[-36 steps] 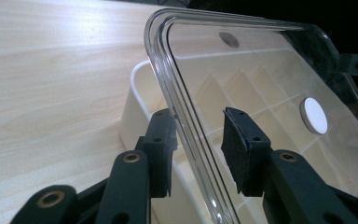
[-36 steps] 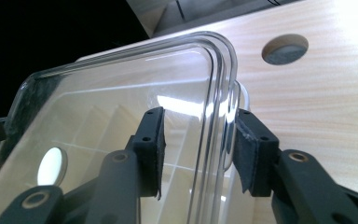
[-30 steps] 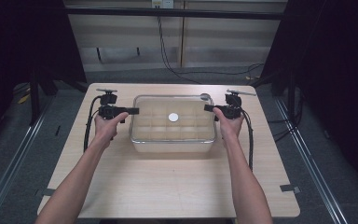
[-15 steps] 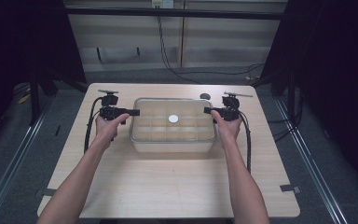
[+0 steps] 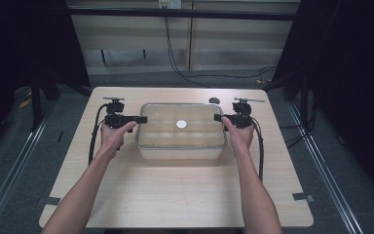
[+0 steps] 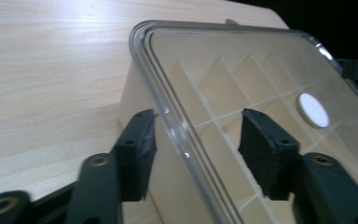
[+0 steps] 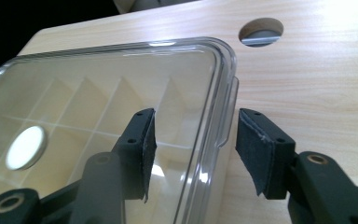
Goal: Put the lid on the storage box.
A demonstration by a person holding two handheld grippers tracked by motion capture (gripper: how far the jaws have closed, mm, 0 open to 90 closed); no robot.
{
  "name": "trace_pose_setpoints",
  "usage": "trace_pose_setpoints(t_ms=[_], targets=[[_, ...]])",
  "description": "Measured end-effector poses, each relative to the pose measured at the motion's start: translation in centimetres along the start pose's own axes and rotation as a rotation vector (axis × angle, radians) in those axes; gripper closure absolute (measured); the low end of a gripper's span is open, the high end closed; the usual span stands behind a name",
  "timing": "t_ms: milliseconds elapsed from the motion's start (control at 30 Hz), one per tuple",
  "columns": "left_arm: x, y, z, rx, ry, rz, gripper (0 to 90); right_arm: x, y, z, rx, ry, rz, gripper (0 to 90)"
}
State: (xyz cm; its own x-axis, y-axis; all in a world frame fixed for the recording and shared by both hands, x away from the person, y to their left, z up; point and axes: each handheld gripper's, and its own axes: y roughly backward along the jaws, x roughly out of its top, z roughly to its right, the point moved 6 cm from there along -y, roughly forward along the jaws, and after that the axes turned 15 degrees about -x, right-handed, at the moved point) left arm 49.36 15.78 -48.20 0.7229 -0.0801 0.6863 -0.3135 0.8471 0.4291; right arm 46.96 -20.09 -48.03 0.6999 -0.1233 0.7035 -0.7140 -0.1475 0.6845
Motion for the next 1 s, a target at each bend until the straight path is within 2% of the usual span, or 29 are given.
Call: trace_pose_setpoints(t_ms=[67,167,200,267,333,400,467,567,600,633,667,700,833,900,933,967,1000], targets=[[0.0,0.3,0.6,0.001,-0.020,0.006,41.2,0.0,0.5,0.1,0.018,0.002,0.009,46.8],[0.0,0.7,0.8,0.010,-0.023,0.000,36.7,-0.1,1.0,0.1,0.026,-0.002,0.019,45.8],[0.0,1.1,1.0,0.015,-0.023,0.010,35.2,-0.1,1.4,0.2,0.027,0.011,0.026,45.3],[-0.1,1.3,1.1,0.019,-0.035,0.005,35.5,-0.1,1.7,0.3,0.026,0.016,0.033,44.9],[-0.4,1.9,1.7,0.035,-0.078,-0.005,39.7,0.0,2.7,0.4,0.044,0.022,0.051,44.0],[-0.6,2.5,1.9,0.029,-0.088,0.010,39.4,0.0,3.2,0.4,0.059,0.033,0.060,43.1],[-0.7,3.0,2.1,0.043,-0.102,0.010,38.3,0.1,3.8,0.3,0.074,0.039,0.072,42.5],[-0.8,3.7,2.3,0.043,-0.099,0.030,36.9,0.2,4.3,0.1,0.088,0.050,0.083,42.2],[-1.0,4.5,2.5,0.049,-0.101,0.028,37.7,0.1,4.9,-0.2,0.102,0.059,0.090,40.5],[-1.0,4.5,2.5,0.049,-0.101,0.028,38.6,0.1,4.9,-0.2,0.102,0.059,0.090,40.5],[-1.1,5.1,2.8,0.033,-0.097,0.041,38.6,0.0,5.3,-0.4,0.113,0.074,0.103,37.4],[-1.3,5.4,2.9,0.038,-0.099,0.036,38.6,-0.2,5.4,-0.5,0.113,0.078,0.101,36.8],[-1.9,6.2,3.2,0.042,-0.122,0.017,38.6,-0.8,6.0,-0.6,0.118,0.097,0.104,35.6],[-2.4,6.8,3.6,0.044,-0.147,0.029,38.6,-1.3,6.5,-0.4,0.129,0.102,0.114,35.7],[-3.0,7.3,3.9,0.031,-0.147,0.042,39.2,-1.6,7.2,-0.1,0.125,0.104,0.130,35.8],[-3.0,7.3,3.9,0.031,-0.147,0.042,40.0,-1.6,7.2,-0.1,0.125,0.104,0.130,35.8],[-3.6,7.8,4.0,0.050,-0.157,0.049,40.0,-1.9,7.9,0.2,0.135,0.092,0.139,35.5]])
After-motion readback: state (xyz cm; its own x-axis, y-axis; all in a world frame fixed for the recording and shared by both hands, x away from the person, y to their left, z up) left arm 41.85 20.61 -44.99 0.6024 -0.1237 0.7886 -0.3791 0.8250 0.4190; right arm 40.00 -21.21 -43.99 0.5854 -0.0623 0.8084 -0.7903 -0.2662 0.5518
